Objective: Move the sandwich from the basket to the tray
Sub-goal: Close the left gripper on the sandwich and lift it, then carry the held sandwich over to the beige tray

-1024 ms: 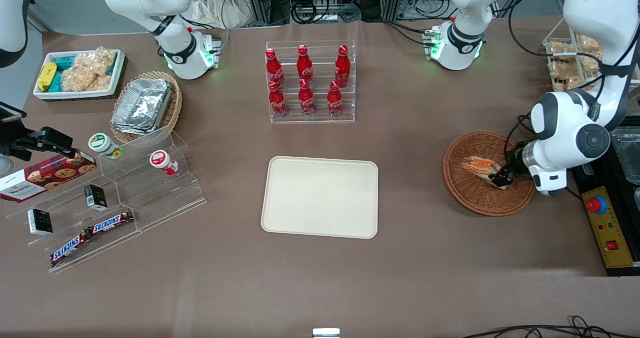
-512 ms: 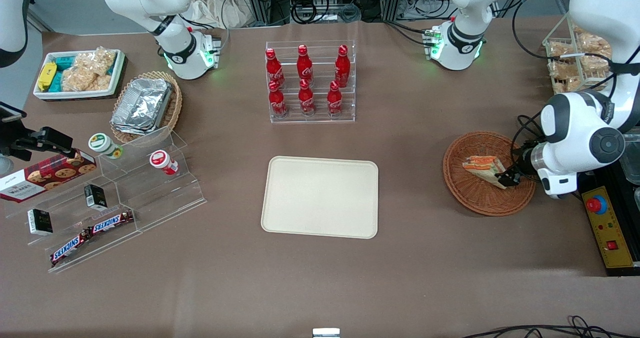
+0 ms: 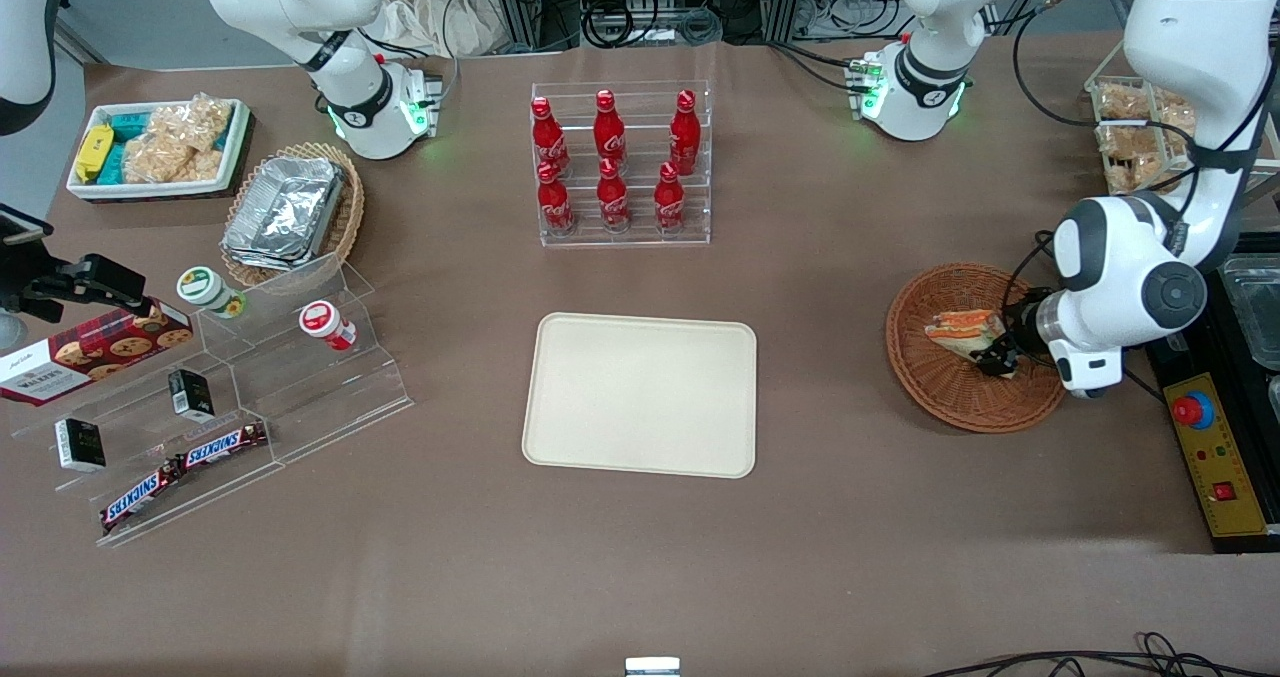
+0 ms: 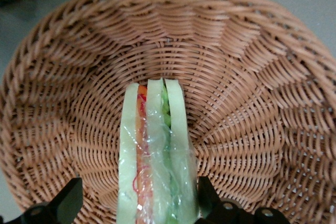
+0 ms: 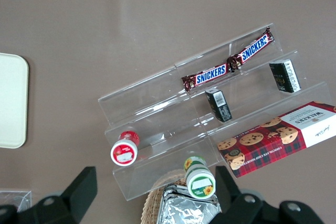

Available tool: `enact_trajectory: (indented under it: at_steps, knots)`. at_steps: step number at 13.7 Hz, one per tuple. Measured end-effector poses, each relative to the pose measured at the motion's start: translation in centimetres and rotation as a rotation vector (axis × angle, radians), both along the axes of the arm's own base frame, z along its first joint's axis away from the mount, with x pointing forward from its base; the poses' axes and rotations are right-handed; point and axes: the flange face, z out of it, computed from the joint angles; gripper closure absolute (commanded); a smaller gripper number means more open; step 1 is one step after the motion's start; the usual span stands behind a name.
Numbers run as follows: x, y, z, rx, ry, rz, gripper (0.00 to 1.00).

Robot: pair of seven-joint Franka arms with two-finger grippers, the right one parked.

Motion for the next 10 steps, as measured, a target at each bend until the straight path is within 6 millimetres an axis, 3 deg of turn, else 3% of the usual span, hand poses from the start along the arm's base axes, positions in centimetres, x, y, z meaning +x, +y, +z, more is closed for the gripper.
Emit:
enact_trajectory:
  at_steps: [1,6,8,10]
  knots:
    - [-0.3,-0.1,-0.3,-0.001,0.000,0.000,0.99]
    - [0.2,0.0,0.5,-0.003,0.014,-0.032,1.00]
    - [1.3,0.4,2.9,-0.003,0.057,-0.070,1.00]
    - [2.9,0.2,7.1,-0.008,0.061,-0.153,1.00]
